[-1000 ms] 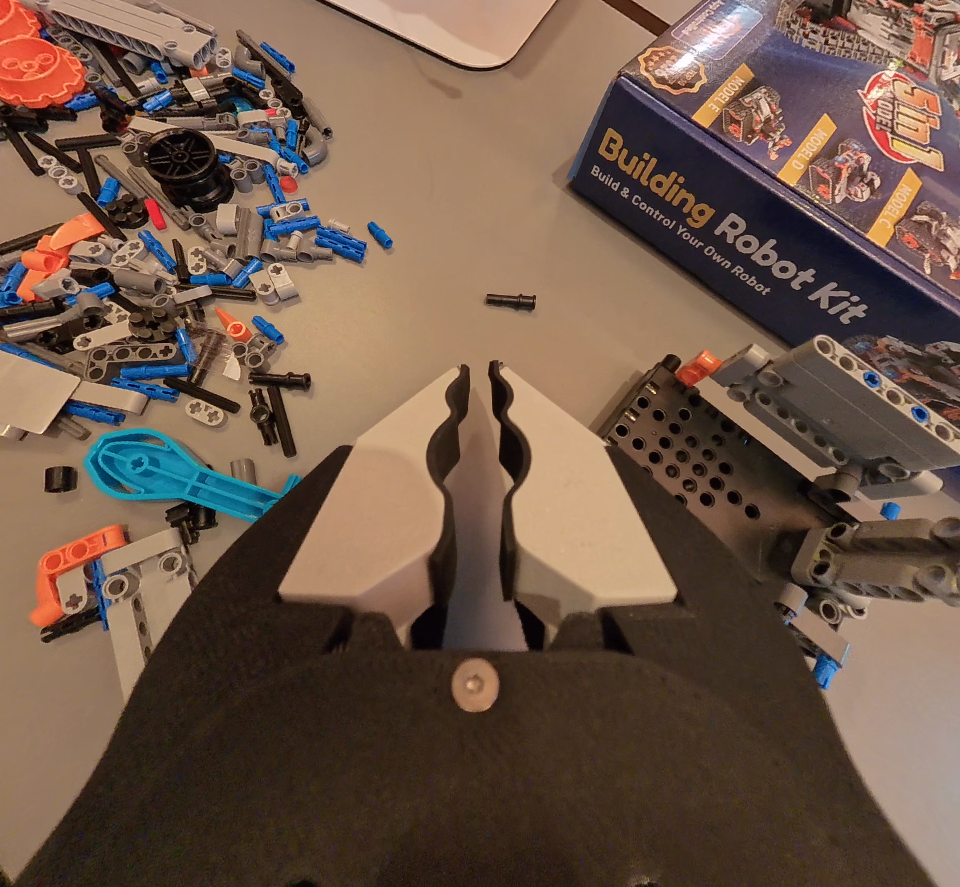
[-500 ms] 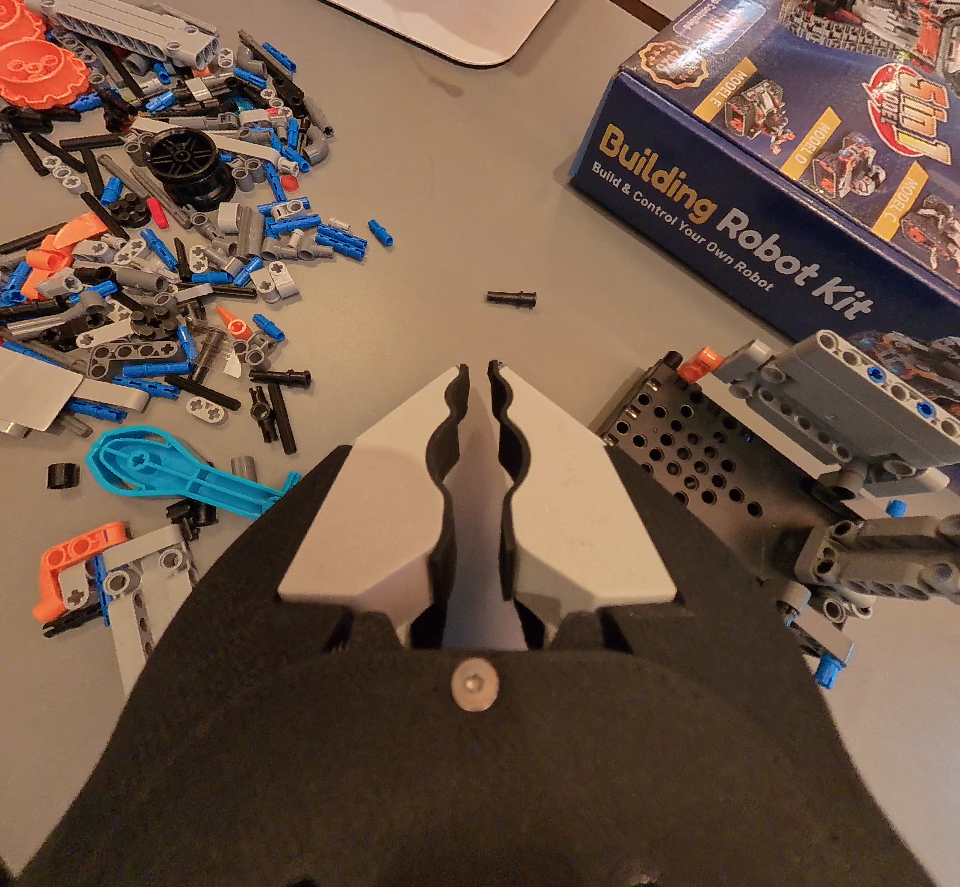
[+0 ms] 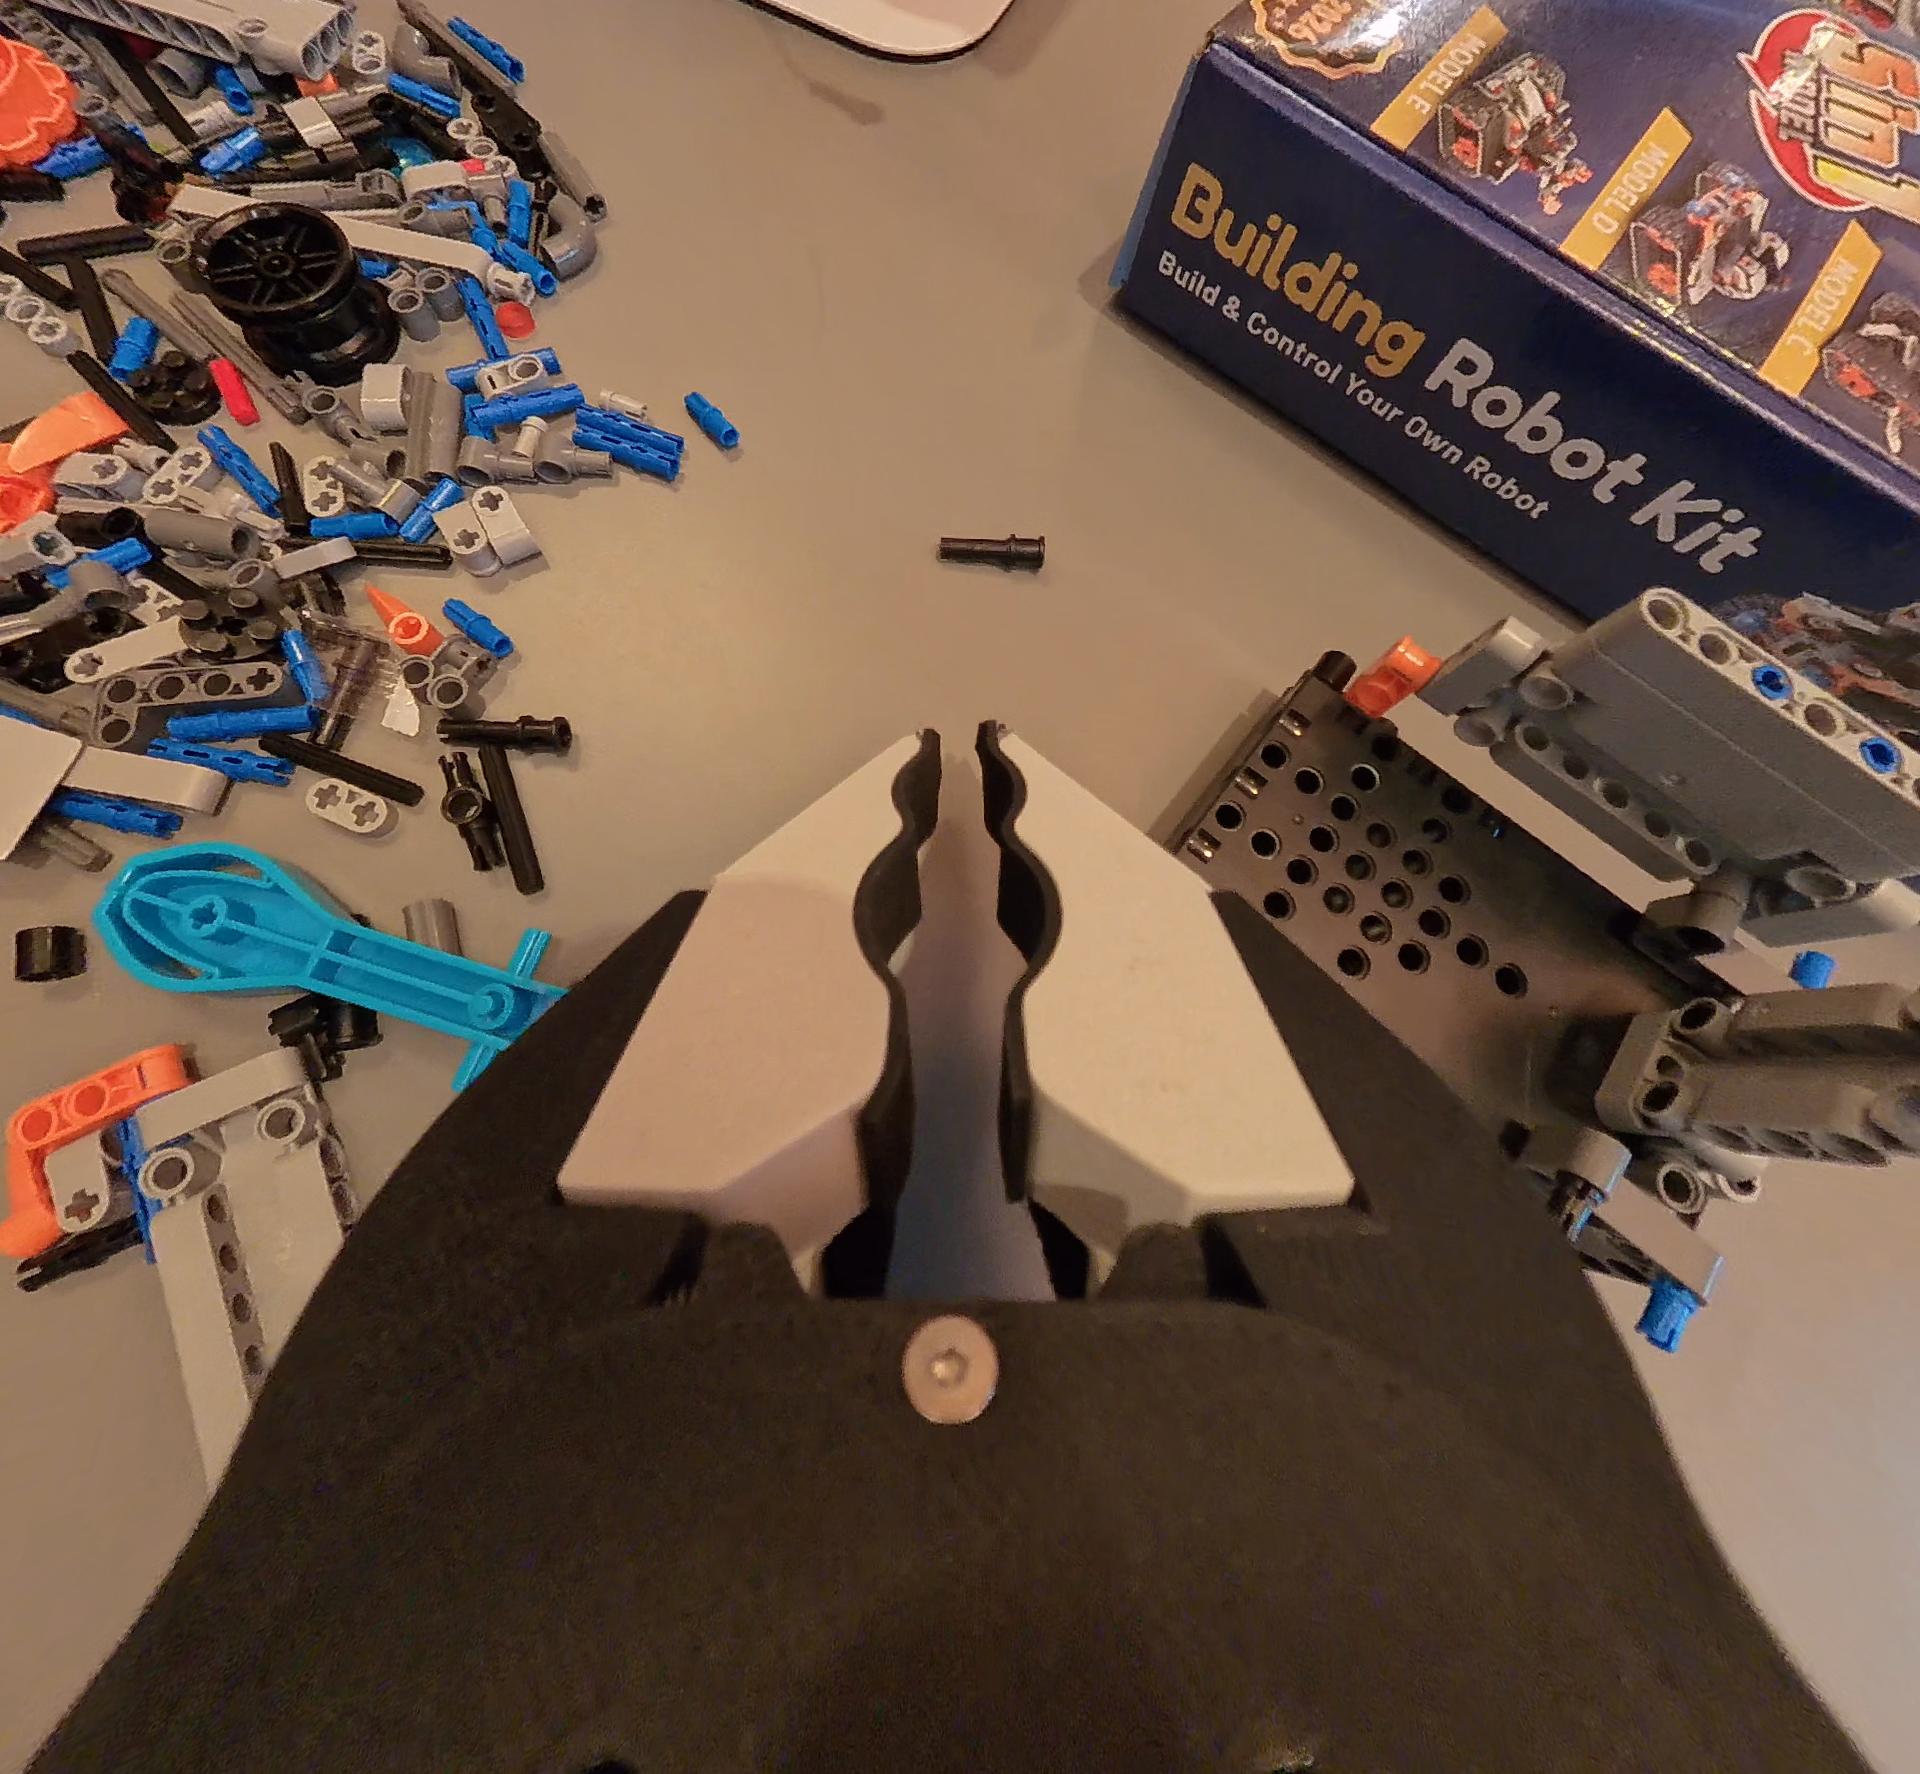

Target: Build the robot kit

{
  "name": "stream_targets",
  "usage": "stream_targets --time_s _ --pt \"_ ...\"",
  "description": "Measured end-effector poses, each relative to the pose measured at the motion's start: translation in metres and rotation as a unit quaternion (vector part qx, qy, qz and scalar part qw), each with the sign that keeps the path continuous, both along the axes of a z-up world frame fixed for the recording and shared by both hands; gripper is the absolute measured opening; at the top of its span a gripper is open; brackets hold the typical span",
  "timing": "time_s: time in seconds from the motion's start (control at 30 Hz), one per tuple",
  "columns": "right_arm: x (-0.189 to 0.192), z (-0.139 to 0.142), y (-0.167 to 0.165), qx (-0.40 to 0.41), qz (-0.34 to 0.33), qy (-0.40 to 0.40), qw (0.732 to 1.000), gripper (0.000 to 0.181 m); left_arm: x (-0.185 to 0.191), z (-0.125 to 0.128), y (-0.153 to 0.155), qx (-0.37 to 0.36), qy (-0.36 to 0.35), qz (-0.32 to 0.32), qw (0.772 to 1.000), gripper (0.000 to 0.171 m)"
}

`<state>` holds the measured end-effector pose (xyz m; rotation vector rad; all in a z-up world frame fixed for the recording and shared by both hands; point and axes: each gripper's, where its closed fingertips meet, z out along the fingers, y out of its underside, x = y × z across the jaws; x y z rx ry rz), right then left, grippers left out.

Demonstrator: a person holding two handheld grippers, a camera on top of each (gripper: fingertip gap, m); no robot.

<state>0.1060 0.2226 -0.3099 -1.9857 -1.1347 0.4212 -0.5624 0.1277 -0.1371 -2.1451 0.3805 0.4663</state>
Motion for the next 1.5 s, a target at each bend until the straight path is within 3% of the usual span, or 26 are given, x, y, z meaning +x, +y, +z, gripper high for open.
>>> stream_targets --time_s 0.1,0.17,0.23,0.3,0.4,0.5,0.6,0.73,1.0,1.23,1.43,1.5 --pt "0.001 -0.002 0.001 -0.001 -0.003 -0.004 1.0 0.005 0.03 0.03 -0.006 0.034 0.025 -0.029 0.999 0.069" --pt "0.001 -0.003 0.002 -0.001 -0.005 -0.007 1.0 0.005 0.062 0.029 -0.012 0.008 0.025 -0.077 0.997 0.069" --pt "0.002 -0.003 0.002 -0.001 -0.005 -0.009 1.0 0.005 0.103 0.001 -0.023 -0.073 0.002 -0.147 0.986 0.067" --pt "0.002 -0.003 0.002 -0.001 -0.005 -0.008 1.0 0.005 0.13 -0.049 -0.037 -0.187 0.006 -0.192 0.963 0.069" --pt "0.002 -0.002 0.001 -0.001 -0.003 -0.006 1.0 0.005 0.133 -0.121 -0.051 -0.317 0.049 -0.189 0.928 0.068" --pt "0.002 -0.002 0.0 -0.003 -0.001 -0.002 1.0 0.005 0.128 -0.151 -0.049 -0.341 0.069 -0.167 0.923 0.057" --pt "0.002 -0.002 0.0 -0.005 0.0 0.001 1.0 0.005 0.125 -0.149 -0.046 -0.326 0.064 -0.165 0.928 0.043" --pt "0.002 -0.002 0.0 -0.008 -0.001 0.004 1.0 0.005 0.121 -0.126 -0.039 -0.266 0.027 -0.166 0.949 0.0" --pt "0.004 -0.004 0.001 -0.008 -0.006 0.001 1.0 0.005 0.084 -0.071 -0.025 -0.141 -0.058 -0.121 0.981 0.0" --pt "0.005 0.0 0.003 0.002 -0.01 0.002 1.0 0.005 0.051 -0.017 -0.025 -0.03 -0.129 -0.106 0.985 0.0" --pt "0.005 -0.001 0.003 0.004 -0.01 0.0 1.0 0.004 0.024 -0.005 -0.031 -0.004 -0.136 -0.065 0.989 0.0" --pt "0.006 -0.001 0.003 0.004 -0.011 0.0 1.0 0.004 0.012 -0.007 -0.032 -0.006 -0.109 -0.037 0.993 0.0"
